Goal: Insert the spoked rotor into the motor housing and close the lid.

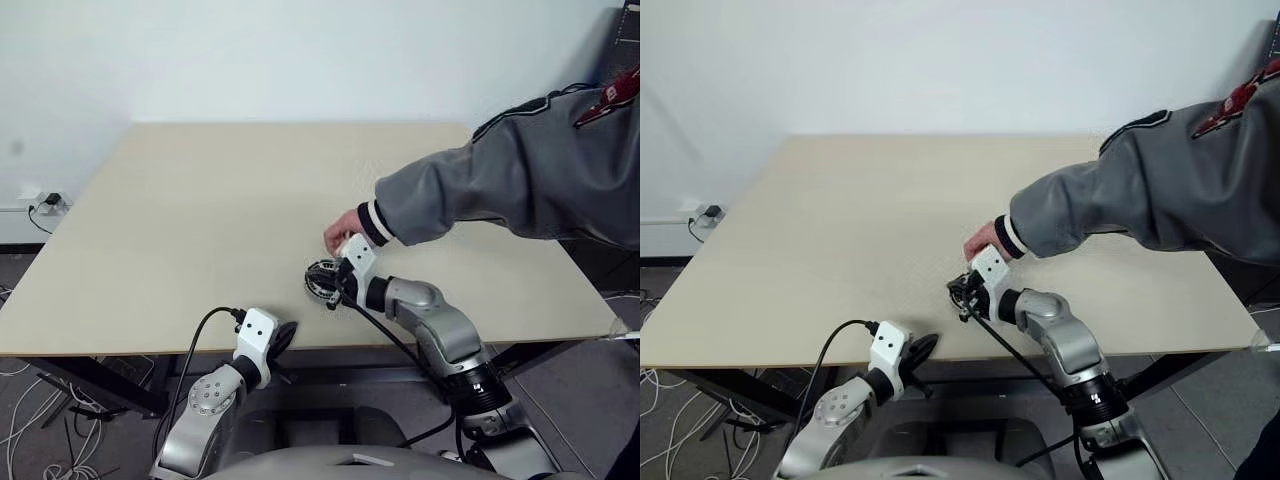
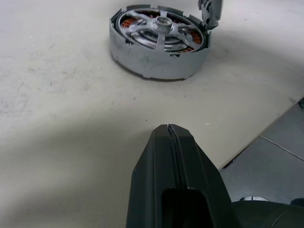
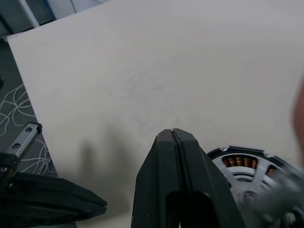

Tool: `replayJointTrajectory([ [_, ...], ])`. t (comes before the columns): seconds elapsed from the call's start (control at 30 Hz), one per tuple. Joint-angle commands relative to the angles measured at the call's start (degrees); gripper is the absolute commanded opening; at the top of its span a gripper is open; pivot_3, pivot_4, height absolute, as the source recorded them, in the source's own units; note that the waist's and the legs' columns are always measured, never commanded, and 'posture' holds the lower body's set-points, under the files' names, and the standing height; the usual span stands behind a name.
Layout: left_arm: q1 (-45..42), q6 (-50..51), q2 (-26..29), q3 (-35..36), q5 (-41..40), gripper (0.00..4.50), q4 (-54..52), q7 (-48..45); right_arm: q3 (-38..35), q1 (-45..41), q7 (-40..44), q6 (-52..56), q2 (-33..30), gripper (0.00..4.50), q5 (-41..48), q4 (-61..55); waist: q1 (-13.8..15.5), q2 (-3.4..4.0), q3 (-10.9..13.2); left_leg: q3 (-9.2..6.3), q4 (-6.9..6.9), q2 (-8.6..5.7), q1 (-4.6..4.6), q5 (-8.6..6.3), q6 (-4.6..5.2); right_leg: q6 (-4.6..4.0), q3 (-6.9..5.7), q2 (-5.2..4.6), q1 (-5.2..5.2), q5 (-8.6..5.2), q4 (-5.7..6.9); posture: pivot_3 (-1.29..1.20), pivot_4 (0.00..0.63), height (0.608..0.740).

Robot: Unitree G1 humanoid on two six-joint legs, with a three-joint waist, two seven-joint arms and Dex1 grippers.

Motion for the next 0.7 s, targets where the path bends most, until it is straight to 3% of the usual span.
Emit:
replayJointTrajectory([
  [0.03,-0.74,0.73,-0.19,-0.35,-0.24,0.0,-4.21,0.11,-0.51,-0.53,0.44,-0.26,-0.24,0.03,1.13,-3.0,0.03,0.0,0.0,0.0,0.0,0.0,0.0,0.0,0.0,0.0,0.0,0.0,0.0,0.0,0.0,0.0,0.0,0.74],
  [0.57,-0.79,1.64,-0.19,-0.22,-0.56,0.0,-4.69,0.03,-0.08,-0.29,1.42,-0.09,-1.27,0.03,2.88,-4.94,0.03,0.0,-0.01,0.01,0.01,0.03,0.01,0.0,0.0,0.0,0.0,0.03,0.0,0.0,0.0,0.0,0.0,0.74],
  [0.7,-0.7,1.58,-0.21,-0.23,-0.59,0.0,-4.64,0.05,-5.12,-0.7,-3.48,-3.83,2.76,0.03,4.5,-4.74,0.05,0.0,-0.01,0.0,0.01,0.03,0.0,0.0,0.0,0.0,0.0,0.03,0.0,0.0,-0.01,0.0,0.0,0.74],
])
